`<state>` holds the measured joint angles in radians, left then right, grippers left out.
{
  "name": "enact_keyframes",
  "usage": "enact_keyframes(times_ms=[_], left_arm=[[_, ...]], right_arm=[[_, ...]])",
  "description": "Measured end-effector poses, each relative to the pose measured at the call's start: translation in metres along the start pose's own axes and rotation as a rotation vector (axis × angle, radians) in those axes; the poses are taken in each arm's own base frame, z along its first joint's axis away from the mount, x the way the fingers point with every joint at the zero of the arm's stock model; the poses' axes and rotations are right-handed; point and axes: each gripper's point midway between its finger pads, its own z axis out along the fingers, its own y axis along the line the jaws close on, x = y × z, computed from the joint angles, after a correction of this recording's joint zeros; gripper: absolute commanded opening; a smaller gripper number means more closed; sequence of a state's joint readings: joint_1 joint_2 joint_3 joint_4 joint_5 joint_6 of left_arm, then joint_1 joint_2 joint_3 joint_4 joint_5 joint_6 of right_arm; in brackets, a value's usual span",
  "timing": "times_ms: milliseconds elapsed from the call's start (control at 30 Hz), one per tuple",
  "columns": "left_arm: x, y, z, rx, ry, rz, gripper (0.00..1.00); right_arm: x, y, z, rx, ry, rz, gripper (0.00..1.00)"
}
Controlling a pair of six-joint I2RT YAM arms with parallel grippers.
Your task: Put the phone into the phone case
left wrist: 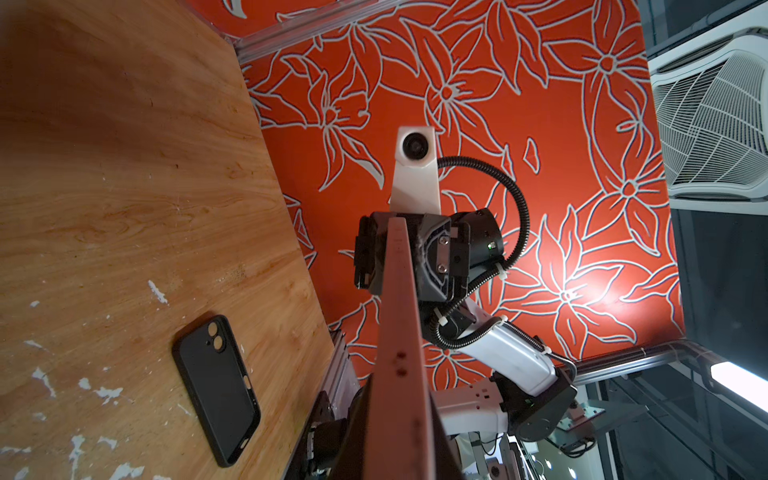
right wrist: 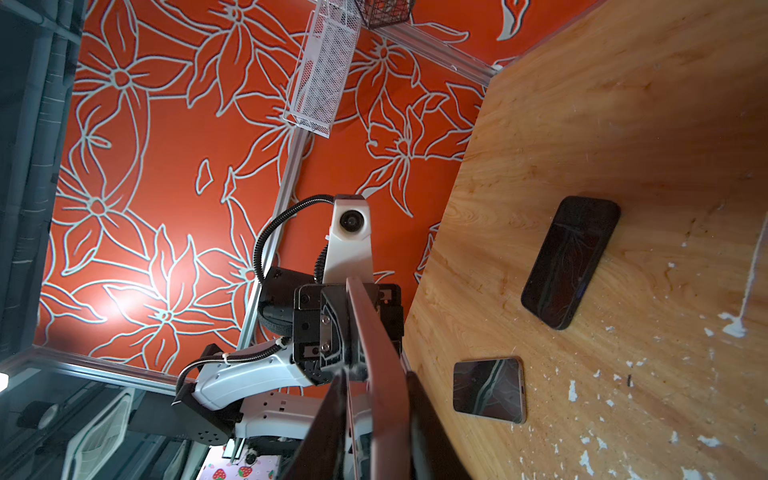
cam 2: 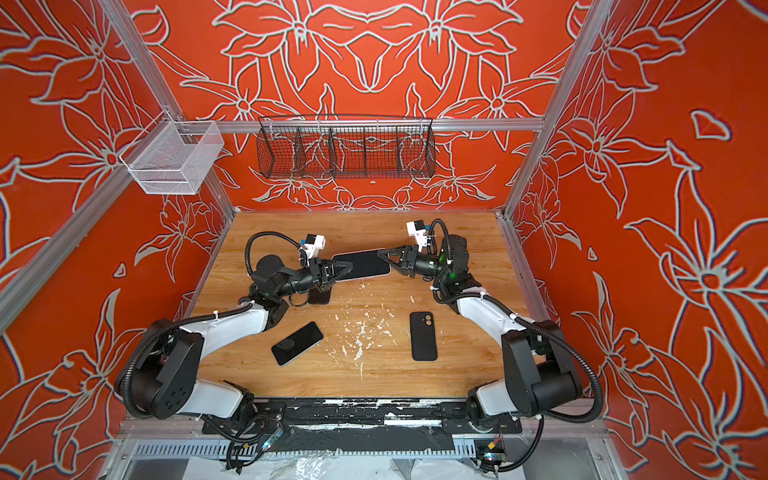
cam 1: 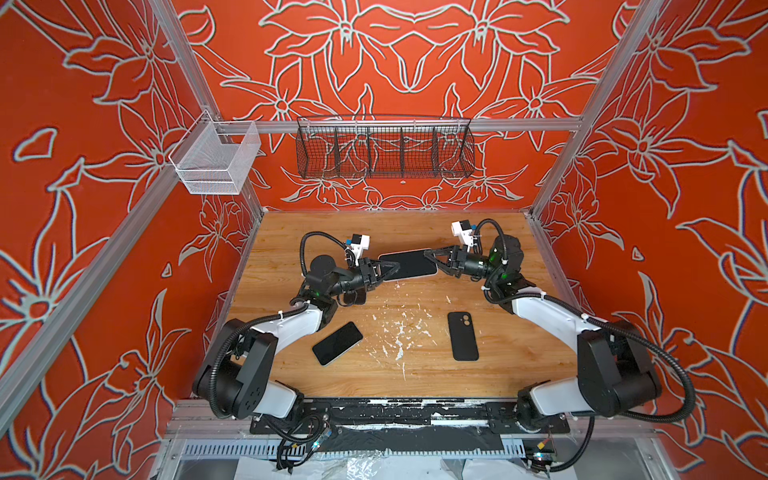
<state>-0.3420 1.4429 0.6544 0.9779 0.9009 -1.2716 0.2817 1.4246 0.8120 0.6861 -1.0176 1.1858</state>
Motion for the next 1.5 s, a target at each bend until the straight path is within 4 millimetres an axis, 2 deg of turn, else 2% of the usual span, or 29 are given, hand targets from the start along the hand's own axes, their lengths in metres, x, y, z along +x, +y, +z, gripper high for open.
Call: enact_keyframes(times_ms=[100, 300, 533, 600, 733, 867, 967, 1167, 1233, 1367, 1500], left_arm=[[0.005, 0.0, 0.002, 0.0, 0.018, 0.0, 0.1], [0.006, -0.002, 0.003, 0.005, 0.021, 0.008, 0.1], [0.004, -0.003, 0.005, 0.0, 0.016, 0.0, 0.1], [0.002, -0.003, 0.006, -0.007, 0.015, -0.008, 0.09], [-0.001, -0.006, 0.009, -0.019, 0.01, -0.009, 0.07], [-0.007, -0.008, 0.009, -0.05, -0.019, -0.002, 0.0], [-0.017, -0.014, 0.008, -0.075, -0.074, 0.013, 0.0], [-0.049, -0.016, 0.006, -0.147, -0.223, 0.015, 0.0], [-0.058, -0.015, 0.005, -0.164, -0.267, 0.005, 0.0], [-0.073, -0.017, 0.008, -0.184, -0.33, -0.015, 0.0], [-0.072, -0.018, 0.016, -0.198, -0.353, -0.026, 0.0]], right_arm=[[-0.003, 0.003, 0.0, -0.003, -0.005, -0.009, 0.28], [-0.005, 0.001, 0.0, -0.003, -0.007, -0.008, 0.08], [-0.007, 0.001, -0.001, -0.002, -0.012, -0.014, 0.01], [-0.007, 0.0, -0.002, 0.004, -0.017, -0.017, 0.07], [-0.008, 0.001, -0.005, 0.035, -0.034, -0.025, 0.34], [-0.011, 0.009, -0.014, 0.086, -0.081, -0.059, 0.43], [-0.011, 0.018, -0.027, 0.139, -0.136, -0.073, 0.49], [-0.008, 0.047, -0.055, 0.163, -0.268, -0.098, 0.55], [-0.002, 0.044, -0.061, 0.164, -0.295, -0.073, 0.57], [0.011, 0.023, -0.063, 0.182, -0.327, 0.017, 0.57], [0.016, 0.009, -0.061, 0.174, -0.364, 0.087, 0.57]])
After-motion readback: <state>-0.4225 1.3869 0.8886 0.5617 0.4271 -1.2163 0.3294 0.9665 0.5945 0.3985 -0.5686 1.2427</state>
